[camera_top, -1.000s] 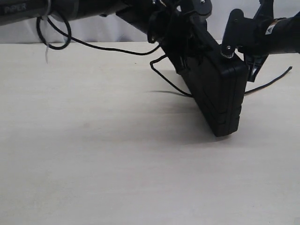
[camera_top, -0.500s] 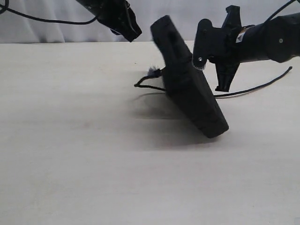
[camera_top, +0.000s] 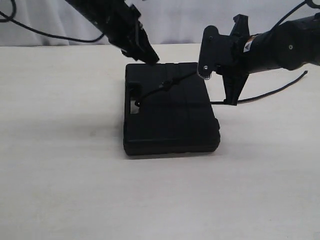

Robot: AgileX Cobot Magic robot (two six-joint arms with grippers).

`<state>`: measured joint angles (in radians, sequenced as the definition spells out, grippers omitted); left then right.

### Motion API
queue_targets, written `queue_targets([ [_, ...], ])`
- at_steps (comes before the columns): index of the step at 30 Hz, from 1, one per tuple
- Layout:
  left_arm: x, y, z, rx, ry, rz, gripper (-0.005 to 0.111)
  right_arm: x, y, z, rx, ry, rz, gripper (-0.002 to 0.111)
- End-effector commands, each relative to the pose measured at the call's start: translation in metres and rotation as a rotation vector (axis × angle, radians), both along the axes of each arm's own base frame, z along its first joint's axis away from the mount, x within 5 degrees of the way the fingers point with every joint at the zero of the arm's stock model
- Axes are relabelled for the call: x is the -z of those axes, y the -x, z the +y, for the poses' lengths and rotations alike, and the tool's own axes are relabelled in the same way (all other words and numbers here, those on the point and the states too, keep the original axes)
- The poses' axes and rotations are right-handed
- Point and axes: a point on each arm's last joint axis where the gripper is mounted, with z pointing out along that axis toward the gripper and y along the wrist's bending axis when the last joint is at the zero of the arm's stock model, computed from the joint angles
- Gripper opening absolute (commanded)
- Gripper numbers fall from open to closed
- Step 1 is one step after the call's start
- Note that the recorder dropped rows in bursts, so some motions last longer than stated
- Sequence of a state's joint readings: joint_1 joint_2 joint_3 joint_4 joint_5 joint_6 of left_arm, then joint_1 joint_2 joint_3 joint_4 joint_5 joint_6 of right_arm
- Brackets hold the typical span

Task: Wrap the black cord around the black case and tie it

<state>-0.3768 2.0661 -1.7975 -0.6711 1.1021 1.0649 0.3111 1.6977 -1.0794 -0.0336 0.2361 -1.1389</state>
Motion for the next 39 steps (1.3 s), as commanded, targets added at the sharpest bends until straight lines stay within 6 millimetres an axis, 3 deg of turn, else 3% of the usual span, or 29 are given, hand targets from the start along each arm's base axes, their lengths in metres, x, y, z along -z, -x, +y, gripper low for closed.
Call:
queue_targets([
  [1, 0.026, 0.004, -0.022, 0.186, 0.052, 0.013, 0.028, 0.007, 0.001, 0.003, 0.029, -0.037, 0.043, 0.009],
  [8, 0.056, 0.003, -0.053, 0.301, 0.053, -0.137, 0.028, 0.007, 0.001, 0.003, 0.03, -0.042, 0.038, 0.037],
  [12, 0.078, 0.0, -0.062, 0.311, 0.004, -0.166, 0.029, 0.006, 0.0, 0.003, 0.055, -0.069, 0.038, 0.041],
  [17, 0.105, -0.005, -0.07, 0.266, -0.034, -0.173, 0.044, 0.007, 0.0, 0.003, 0.101, -0.113, 0.054, 0.041],
  [19, 0.113, -0.008, -0.07, 0.223, -0.085, -0.176, 0.034, 0.007, 0.001, 0.003, 0.108, -0.116, 0.064, 0.041],
  [23, 0.117, -0.016, -0.062, 0.123, -0.191, -0.208, 0.0, 0.009, 0.003, 0.002, 0.117, -0.111, 0.098, 0.041],
  [27, 0.116, -0.02, -0.061, 0.064, -0.188, -0.213, 0.0, 0.002, 0.005, 0.002, 0.163, -0.162, 0.097, 0.041],
  [31, 0.116, -0.02, -0.062, 0.052, -0.167, -0.198, 0.0, -0.023, 0.012, -0.003, 0.243, -0.27, 0.062, 0.041],
  [34, 0.115, -0.017, -0.065, 0.039, -0.13, -0.157, 0.0, -0.041, 0.012, -0.027, 0.427, -0.43, 0.043, 0.041],
  [35, 0.114, -0.016, -0.067, 0.029, -0.108, -0.14, 0.0, -0.046, 0.01, -0.044, 0.547, -0.52, 0.043, 0.041],
  [39, 0.11, -0.013, -0.072, -0.004, -0.027, -0.079, 0.0, -0.036, 0.006, -0.109, 0.983, -0.745, 0.115, 0.041],
])
